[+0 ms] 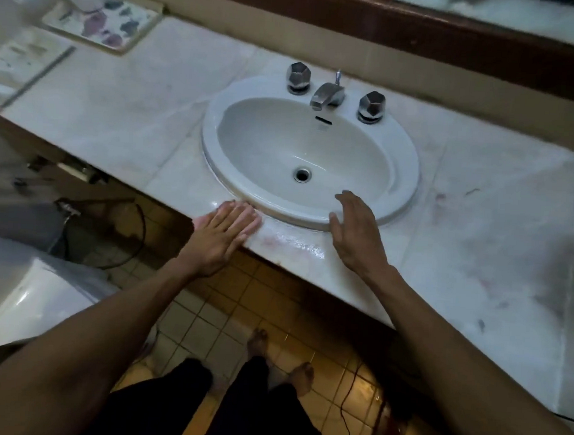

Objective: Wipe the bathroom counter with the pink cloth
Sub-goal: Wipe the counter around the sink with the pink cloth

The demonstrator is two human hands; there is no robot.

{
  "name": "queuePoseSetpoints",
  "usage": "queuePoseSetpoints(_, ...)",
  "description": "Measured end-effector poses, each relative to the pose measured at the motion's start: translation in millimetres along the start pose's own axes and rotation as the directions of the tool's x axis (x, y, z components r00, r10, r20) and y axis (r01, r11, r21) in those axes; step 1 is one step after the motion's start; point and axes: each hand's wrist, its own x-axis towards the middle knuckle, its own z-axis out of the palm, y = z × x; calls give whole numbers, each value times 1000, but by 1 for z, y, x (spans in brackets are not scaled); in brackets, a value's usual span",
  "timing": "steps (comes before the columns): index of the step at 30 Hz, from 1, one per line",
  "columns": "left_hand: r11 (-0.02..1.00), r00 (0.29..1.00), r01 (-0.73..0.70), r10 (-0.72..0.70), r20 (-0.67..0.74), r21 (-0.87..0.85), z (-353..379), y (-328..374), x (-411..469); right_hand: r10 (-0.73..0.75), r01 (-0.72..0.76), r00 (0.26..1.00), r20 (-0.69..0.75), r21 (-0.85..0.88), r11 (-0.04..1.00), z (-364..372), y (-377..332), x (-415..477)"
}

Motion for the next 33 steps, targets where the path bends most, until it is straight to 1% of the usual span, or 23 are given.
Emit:
queuePoseSetpoints(2,964,966,253,-256,-33,-88,-3,-17,5,-16,20,991,129,-34,999,16,-13,7)
queuePoseSetpoints(3,935,940,332,-339,-41,-125,-5,-22,9,-16,29,983,181,-72,997,24,-20,11)
queuePoseSetpoints(5,889,901,413,-431,-55,-198,-5,-19,20,-2,40,973,230,-161,986,39,-30,18)
queuePoseSetpoints(8,823,831,503,-544,-112,-265,3,10,21,35,7,976,217,-189,982,55,-47,27)
queuePoseSetpoints(9,824,825,504,-548,-138,-260,7,18,19,38,4,976,214,-194,981,59,-53,30)
queuePoseSetpoints(10,837,833,485,-531,-158,-254,9,24,16,38,6,975,217,-200,980,63,-60,33)
queuePoseSetpoints(11,863,857,444,-488,-168,-243,10,21,14,37,10,975,220,-206,978,65,-65,36)
queuePoseSetpoints(13,931,926,306,-339,-163,-197,8,-3,10,38,14,972,232,-218,976,69,-74,43)
queuePoseSetpoints(14,951,944,260,-286,-162,-167,7,-25,10,39,19,968,249,-227,974,71,-77,47)
queuePoseSetpoints(15,960,947,248,-268,-176,-130,5,-50,11,41,24,963,267,-233,972,73,-80,53)
queuePoseSetpoints(17,936,920,336,-350,-175,-106,-8,-103,24,55,19,950,306,-235,972,77,-87,61)
queuePoseSetpoints(19,880,875,454,-470,-114,-143,-22,-136,42,67,8,938,340,-215,977,82,-95,70)
queuePoseSetpoints(20,846,847,503,-523,-95,-180,-25,-140,52,73,-2,932,354,-198,980,86,-100,75)
queuePoseSetpoints(22,783,785,577,-610,-106,-233,-25,-128,66,93,-33,920,381,-163,986,93,-109,85)
queuePoseSetpoints(23,780,776,579,-616,-131,-237,-25,-121,68,102,-48,915,391,-146,988,98,-114,92)
queuePoseSetpoints(24,810,802,545,-579,-147,-216,-23,-117,66,111,-66,910,399,-125,990,103,-120,98)
queuePoseSetpoints(25,860,853,476,-502,-142,-182,-23,-121,62,123,-89,906,406,-100,991,109,-127,107)
queuePoseSetpoints(27,964,965,237,-248,-85,-123,-31,-152,57,145,-136,902,406,-52,989,121,-141,124)
queuePoseSetpoints(28,987,988,130,-137,-76,-91,-38,-177,58,152,-151,901,406,-35,988,128,-151,134)
queuePoseSetpoints(29,994,993,84,-89,-75,-64,-44,-204,60,156,-160,900,408,-24,987,134,-160,144)
queuePoseSetpoints(30,993,989,109,-113,-99,-50,-50,-232,66,161,-167,899,407,-21,986,141,-170,155)
queuePoseSetpoints(31,981,975,184,-190,-115,-65,-57,-259,76,172,-181,898,404,-18,983,147,-179,167)
queuePoseSetpoints(33,928,924,350,-364,-115,-126,-69,-298,100,178,-189,901,395,-11,982,156,-193,186)
